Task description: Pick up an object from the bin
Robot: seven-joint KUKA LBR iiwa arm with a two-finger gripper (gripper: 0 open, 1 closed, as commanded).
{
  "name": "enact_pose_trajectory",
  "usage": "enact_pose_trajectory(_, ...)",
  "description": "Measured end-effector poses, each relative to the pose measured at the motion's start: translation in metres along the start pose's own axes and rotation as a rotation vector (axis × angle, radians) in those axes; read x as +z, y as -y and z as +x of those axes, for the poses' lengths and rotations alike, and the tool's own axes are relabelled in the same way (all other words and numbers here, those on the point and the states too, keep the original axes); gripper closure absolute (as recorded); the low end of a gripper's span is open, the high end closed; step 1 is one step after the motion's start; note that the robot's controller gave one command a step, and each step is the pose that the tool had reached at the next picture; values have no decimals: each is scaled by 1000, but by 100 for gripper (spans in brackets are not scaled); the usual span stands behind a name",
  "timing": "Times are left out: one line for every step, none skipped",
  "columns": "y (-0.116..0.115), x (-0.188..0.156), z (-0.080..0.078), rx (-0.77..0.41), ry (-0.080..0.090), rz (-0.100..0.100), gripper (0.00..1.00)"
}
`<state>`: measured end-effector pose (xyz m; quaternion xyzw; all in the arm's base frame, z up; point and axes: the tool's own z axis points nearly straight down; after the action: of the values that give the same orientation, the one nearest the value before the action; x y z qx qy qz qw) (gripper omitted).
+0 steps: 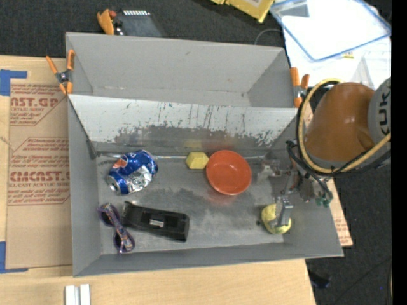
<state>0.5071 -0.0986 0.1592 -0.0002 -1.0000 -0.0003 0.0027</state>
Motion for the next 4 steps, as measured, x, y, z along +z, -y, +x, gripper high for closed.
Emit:
enact_pose_trajectory(0, -3, -2, -1, 6, 1, 0)
enact_pose_trajectory(20, 38, 3, 172, 16, 0, 0)
enact_pose_trajectory(37, 51, 12, 233, 3, 0, 0)
enact_pose_trajectory(48, 57, 22, 256, 6, 0, 0)
